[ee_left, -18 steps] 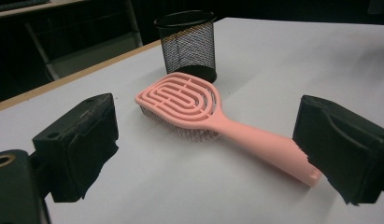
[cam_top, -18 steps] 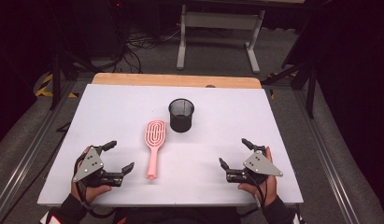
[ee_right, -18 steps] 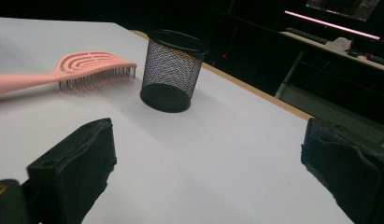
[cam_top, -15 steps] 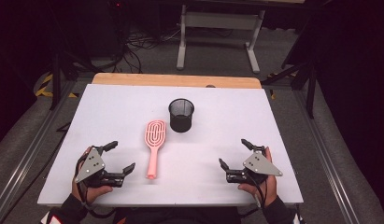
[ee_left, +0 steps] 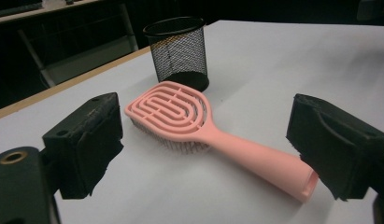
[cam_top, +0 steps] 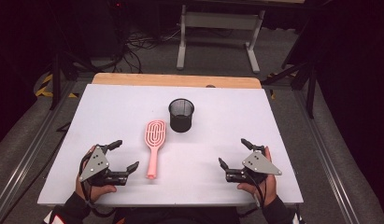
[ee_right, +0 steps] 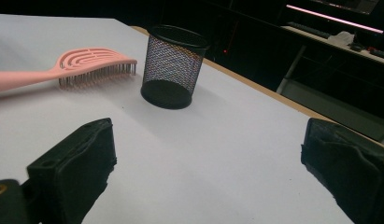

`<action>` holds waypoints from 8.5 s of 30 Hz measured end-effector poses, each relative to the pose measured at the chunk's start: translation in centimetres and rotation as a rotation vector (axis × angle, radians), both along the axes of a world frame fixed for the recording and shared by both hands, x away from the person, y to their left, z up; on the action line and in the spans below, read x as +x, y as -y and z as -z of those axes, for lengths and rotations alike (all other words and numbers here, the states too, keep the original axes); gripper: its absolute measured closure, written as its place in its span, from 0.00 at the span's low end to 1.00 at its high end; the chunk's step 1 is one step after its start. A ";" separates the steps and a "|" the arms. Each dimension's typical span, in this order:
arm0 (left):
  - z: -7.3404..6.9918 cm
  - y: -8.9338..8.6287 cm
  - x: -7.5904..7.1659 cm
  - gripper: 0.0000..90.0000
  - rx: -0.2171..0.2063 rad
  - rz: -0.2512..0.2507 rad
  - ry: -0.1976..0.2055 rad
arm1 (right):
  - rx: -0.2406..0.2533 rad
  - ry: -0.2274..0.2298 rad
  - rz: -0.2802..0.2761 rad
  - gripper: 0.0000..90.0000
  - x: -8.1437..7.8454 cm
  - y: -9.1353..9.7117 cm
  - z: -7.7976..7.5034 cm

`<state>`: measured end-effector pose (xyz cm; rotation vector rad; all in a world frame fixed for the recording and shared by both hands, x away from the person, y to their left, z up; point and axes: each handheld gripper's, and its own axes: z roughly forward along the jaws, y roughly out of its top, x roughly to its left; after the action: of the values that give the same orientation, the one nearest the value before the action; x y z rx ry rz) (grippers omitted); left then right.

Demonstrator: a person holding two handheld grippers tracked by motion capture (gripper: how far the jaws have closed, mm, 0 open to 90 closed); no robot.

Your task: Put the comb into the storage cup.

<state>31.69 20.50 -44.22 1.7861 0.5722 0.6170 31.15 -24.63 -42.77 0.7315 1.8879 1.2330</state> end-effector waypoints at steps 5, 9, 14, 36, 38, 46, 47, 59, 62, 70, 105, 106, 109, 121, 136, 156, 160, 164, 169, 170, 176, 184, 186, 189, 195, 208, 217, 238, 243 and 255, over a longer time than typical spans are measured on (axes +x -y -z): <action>-0.4 1.5 0.7 0.21 0.028 0.023 -0.008 | 0.000 -0.004 -0.004 0.04 0.1 0.0 0.1; -0.4 2.3 1.1 0.30 0.054 0.050 -0.019 | 0.000 -0.014 0.000 0.04 0.2 0.0 0.2; -0.5 3.6 1.8 0.37 0.082 0.106 -0.029 | -0.004 -0.018 0.000 0.04 0.3 0.0 0.2; 0.1 7.5 3.9 1.00 0.257 0.264 -0.165 | -0.009 -0.030 -0.013 0.05 0.3 -0.2 0.3; 0.2 7.6 4.0 1.00 0.264 0.271 -0.172 | -0.010 -0.030 -0.013 0.05 0.3 -0.2 0.3; 1.0 7.9 4.3 1.00 0.350 0.301 -0.228 | -0.015 -0.038 -0.015 0.05 0.4 -0.2 0.5; 1.1 8.0 4.3 1.00 0.358 0.301 -0.234 | -0.014 -0.039 -0.015 0.05 0.4 -0.2 0.5; 1.7 7.4 4.4 1.00 0.406 0.296 -0.292 | -0.012 -0.046 -0.007 0.05 0.5 -0.2 0.4; 1.4 7.1 4.5 1.00 0.380 0.284 -0.288 | -0.014 -0.045 -0.005 0.05 0.5 -0.2 0.4; -0.4 5.6 4.3 0.84 0.309 0.137 -0.315 | -0.011 -0.035 0.004 0.05 0.5 0.2 0.2; -0.1 9.3 10.3 0.39 0.405 -0.248 -0.800 | -0.034 -0.096 0.104 0.07 1.8 -0.3 0.7; -0.2 9.6 10.4 0.39 0.437 -0.252 -0.795 | -0.034 -0.096 0.104 0.07 1.8 -0.3 0.7; -0.4 10.3 10.6 0.47 0.515 -0.266 -0.787 | -0.048 -0.114 0.095 0.08 1.9 -0.3 0.9; -0.7 10.4 10.9 0.68 0.547 -0.224 -0.796 | -0.043 -0.137 0.082 0.08 2.1 -0.1 1.0; -0.9 7.9 9.7 0.78 0.448 -0.239 -0.713 | -0.058 -0.143 0.064 0.08 2.1 -0.3 1.2; -2.9 5.9 7.0 0.78 0.222 -0.238 -0.395 | 0.058 -0.135 0.021 0.08 4.0 -1.7 -0.3; -3.0 6.0 6.3 0.78 0.197 -0.230 -0.325 | 0.134 -0.145 -0.025 0.07 4.9 -2.8 -2.0; -3.0 6.2 5.9 0.78 0.164 -0.220 -0.274 | 0.195 -0.168 -0.079 0.08 5.6 -3.9 -3.2; -2.6 6.8 5.4 0.78 0.154 -0.204 -0.223 | 0.238 -0.176 -0.120 0.08 6.2 -5.6 -4.1; -2.4 6.9 5.3 0.78 0.151 -0.204 -0.214 | 0.240 -0.173 -0.129 0.08 6.2 -5.9 -4.2; -1.8 7.7 5.0 0.78 0.137 -0.192 -0.185 | 0.281 -0.160 -0.176 0.08 6.6 -8.0 -5.3; -1.4 9.0 4.0 0.78 0.138 -0.180 -0.124 | 0.302 -0.187 -0.229 0.06 6.5 -10.1 -5.3; -1.3 9.1 3.8 0.78 0.141 -0.181 -0.119 | 0.308 -0.193 -0.236 0.06 6.5 -10.3 -5.3; -1.2 9.7 3.3 0.78 0.142 -0.177 -0.094 | 0.328 -0.212 -0.249 0.06 6.6 -10.8 -5.2; -1.1 10.5 2.7 0.78 0.147 -0.163 -0.066 | 0.341 -0.234 -0.261 0.07 6.7 -11.5 -4.9; -0.7 11.7 2.2 0.78 0.185 -0.139 -0.031 | 0.386 -0.323 -0.273 0.23 7.0 -13.0 -3.5; -0.4 12.2 2.2 0.78 0.208 -0.147 -0.020 | 0.505 -0.330 -0.246 0.60 6.9 -12.1 -3.4; -0.7 12.1 2.1 0.76 0.175 -0.076 0.021 | 0.464 -0.221 -0.333 0.69 4.7 -12.5 -4.5; -0.6 12.2 2.1 0.74 0.177 -0.042 0.011 | 0.455 -0.189 -0.325 0.69 4.5 -12.0 -4.8; -0.3 12.2 2.1 0.69 0.186 0.004 0.006 | 0.423 -0.118 -0.299 0.70 4.3 -10.8 -5.6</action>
<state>33.74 8.31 -43.93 1.9583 0.5203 0.6913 35.40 -13.83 -37.18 0.7690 1.9000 1.8511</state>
